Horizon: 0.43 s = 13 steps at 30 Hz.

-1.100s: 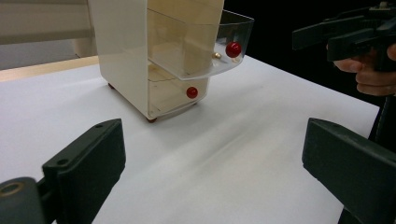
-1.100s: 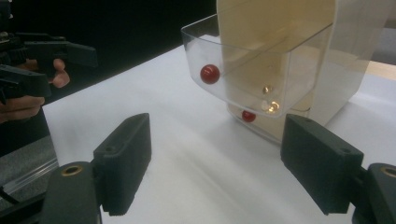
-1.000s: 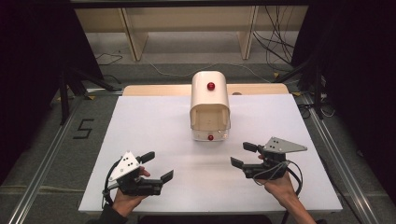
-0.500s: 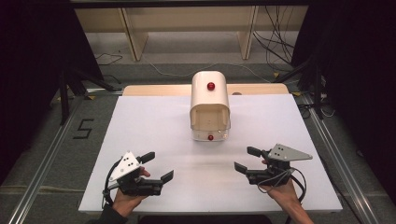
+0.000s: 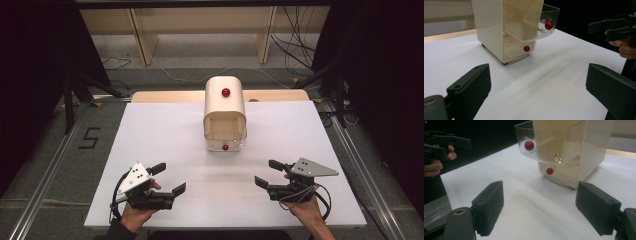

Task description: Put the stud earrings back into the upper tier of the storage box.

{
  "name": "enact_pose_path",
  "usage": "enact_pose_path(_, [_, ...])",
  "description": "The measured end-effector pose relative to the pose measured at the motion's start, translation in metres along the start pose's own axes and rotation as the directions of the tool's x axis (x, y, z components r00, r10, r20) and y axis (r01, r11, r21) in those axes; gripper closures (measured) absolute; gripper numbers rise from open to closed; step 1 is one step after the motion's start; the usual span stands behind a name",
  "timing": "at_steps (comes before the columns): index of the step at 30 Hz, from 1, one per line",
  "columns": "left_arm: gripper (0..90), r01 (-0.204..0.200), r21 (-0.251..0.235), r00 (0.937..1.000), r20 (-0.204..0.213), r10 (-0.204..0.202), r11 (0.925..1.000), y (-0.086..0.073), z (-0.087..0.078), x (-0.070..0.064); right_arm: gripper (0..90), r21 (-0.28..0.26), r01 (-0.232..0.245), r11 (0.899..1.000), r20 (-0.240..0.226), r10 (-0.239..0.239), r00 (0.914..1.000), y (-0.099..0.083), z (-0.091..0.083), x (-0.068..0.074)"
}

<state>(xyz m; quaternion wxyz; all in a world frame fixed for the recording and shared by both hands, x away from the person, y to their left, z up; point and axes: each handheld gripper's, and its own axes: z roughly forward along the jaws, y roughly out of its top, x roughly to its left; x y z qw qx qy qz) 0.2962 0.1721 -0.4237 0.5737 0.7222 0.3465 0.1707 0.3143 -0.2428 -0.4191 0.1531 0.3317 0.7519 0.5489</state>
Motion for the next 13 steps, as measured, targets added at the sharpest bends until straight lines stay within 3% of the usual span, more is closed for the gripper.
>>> enact_pose_path(13, [5.6, -0.002, 0.0, 1.0, 0.0, 0.002, 1.0, 0.0001, -0.0001, -0.0001, 23.0, -0.004, 0.004, 1.0, 0.006, -0.004, 1.0, 0.0004, -0.0005, 0.0006])
